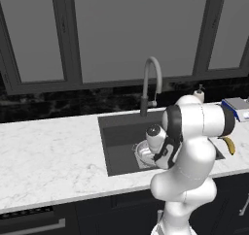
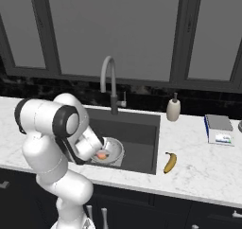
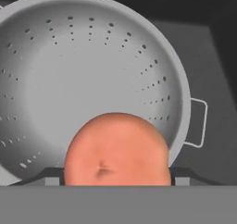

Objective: Put the colander in the sink, put the banana, peach in the colander, and turn on the sink faucet and pour water over the colander.

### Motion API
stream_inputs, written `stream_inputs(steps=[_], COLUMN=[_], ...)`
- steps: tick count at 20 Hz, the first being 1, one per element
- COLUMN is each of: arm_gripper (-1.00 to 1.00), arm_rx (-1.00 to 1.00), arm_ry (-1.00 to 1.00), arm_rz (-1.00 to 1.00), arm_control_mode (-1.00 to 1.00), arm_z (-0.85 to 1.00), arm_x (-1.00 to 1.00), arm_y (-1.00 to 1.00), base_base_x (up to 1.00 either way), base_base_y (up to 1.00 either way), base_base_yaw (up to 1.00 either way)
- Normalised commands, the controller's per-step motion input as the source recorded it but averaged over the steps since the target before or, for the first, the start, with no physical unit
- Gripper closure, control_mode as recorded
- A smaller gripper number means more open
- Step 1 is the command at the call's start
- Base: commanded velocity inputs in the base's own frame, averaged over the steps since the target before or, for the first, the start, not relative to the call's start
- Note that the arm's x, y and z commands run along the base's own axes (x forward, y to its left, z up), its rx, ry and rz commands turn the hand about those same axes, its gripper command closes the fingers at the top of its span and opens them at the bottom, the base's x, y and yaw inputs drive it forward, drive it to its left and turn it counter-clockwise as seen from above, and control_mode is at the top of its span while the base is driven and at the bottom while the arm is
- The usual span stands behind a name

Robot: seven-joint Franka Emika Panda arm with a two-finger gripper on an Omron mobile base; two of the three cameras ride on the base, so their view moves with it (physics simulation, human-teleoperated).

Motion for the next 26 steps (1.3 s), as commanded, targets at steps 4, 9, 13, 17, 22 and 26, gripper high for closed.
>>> stream_inputs(steps=[4, 9, 13, 17, 22, 26], arm_gripper=[-1.0, -1.0, -1.0, -1.0, -1.0, -1.0], arm_rx=[0.0, 0.0, 0.0, 0.03, 0.08, 0.11], arm_ry=[0.0, 0.0, 0.0, -0.04, -0.13, -0.08], arm_rz=[0.0, 0.0, 0.0, 0.0, 0.0, 0.0], arm_control_mode=[-1.0, -1.0, -1.0, -1.0, -1.0, -1.0], arm_z=[0.02, 0.2, 0.41, 0.9, 1.0, 1.0], arm_x=[0.12, 0.0, 0.0, -0.06, -0.35, -0.35], arm_y=[-0.15, -0.11, 0.0, 0.0, 0.0, 0.0], base_base_x=[0.0, 0.0, 0.0, 0.0, 0.0, 0.0], base_base_y=[0.0, 0.0, 0.0, 0.0, 0.0, 0.0], base_base_yaw=[0.0, 0.0, 0.0, 0.0, 0.0, 0.0])
